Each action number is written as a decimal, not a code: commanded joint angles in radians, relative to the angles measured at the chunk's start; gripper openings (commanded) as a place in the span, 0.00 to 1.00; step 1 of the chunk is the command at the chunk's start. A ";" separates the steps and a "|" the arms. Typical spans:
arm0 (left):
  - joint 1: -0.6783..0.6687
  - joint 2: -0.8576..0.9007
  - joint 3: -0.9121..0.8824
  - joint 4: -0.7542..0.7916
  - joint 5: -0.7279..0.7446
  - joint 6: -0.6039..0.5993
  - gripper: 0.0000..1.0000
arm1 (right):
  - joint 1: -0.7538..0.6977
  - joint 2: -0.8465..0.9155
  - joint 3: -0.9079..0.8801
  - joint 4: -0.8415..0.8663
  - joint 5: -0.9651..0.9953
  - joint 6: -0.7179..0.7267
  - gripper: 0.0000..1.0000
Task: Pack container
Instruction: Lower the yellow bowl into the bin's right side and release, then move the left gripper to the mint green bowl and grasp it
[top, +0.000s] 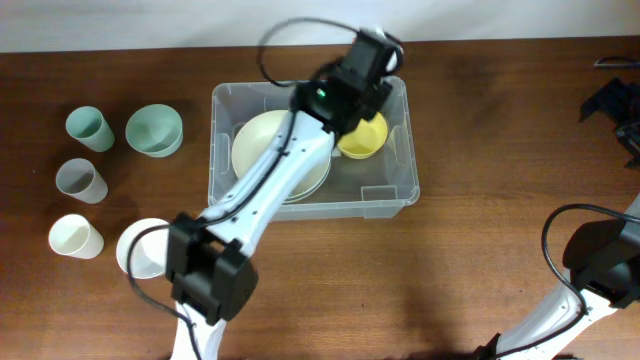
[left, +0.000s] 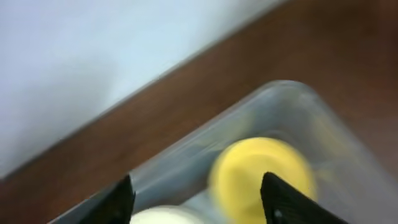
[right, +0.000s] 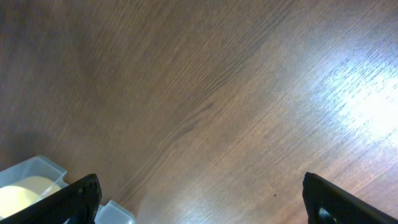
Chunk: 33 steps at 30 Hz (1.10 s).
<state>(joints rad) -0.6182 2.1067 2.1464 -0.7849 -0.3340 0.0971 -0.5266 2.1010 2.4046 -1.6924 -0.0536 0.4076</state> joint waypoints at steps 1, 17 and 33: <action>0.086 -0.100 0.063 -0.073 -0.190 -0.018 0.69 | 0.003 -0.004 0.000 -0.002 -0.002 -0.007 0.99; 0.621 -0.024 0.060 -0.423 0.216 -0.134 0.74 | 0.003 -0.004 0.000 -0.002 -0.002 -0.007 0.99; 0.713 0.305 0.060 -0.404 0.305 -0.039 0.74 | 0.003 -0.004 0.000 -0.002 -0.002 -0.007 0.99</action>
<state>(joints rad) 0.0780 2.3619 2.2047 -1.1988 -0.0708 0.0044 -0.5266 2.1010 2.4046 -1.6924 -0.0536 0.4068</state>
